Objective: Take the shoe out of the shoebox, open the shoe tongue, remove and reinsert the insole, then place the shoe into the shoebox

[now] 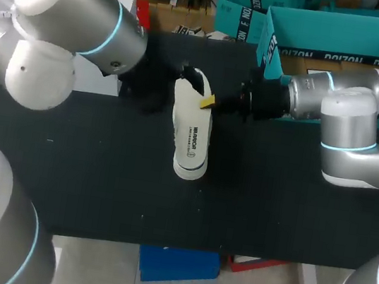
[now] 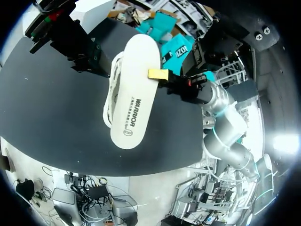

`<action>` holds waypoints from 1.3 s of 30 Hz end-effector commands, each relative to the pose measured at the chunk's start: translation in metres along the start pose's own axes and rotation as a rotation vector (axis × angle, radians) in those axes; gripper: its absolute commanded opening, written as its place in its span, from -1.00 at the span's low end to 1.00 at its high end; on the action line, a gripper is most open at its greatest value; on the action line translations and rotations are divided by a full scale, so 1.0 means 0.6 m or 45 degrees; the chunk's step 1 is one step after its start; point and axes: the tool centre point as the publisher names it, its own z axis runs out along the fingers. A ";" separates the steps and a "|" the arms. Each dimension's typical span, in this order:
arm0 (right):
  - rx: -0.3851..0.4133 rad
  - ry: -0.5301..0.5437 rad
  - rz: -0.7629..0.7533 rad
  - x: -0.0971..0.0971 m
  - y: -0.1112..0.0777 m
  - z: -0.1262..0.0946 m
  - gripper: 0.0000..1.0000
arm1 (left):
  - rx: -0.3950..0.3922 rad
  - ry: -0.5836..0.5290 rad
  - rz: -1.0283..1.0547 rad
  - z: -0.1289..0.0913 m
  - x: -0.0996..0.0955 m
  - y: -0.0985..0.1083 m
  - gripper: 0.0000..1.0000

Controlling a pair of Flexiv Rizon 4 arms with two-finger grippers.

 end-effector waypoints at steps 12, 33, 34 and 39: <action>0.000 -0.001 0.000 -0.001 0.000 0.002 -1.00 | 0.058 -1.029 -0.073 -0.006 0.045 0.016 1.00; 0.000 -0.001 0.000 -0.001 0.000 0.002 -1.00 | -0.035 -1.166 -0.282 0.041 0.112 0.051 1.00; 0.000 -0.001 0.000 -0.001 0.000 0.002 -1.00 | -0.035 -1.166 -0.282 0.041 0.112 0.051 1.00; 0.000 -0.001 0.000 -0.001 0.000 0.002 -1.00 | -0.035 -1.166 -0.282 0.041 0.112 0.051 1.00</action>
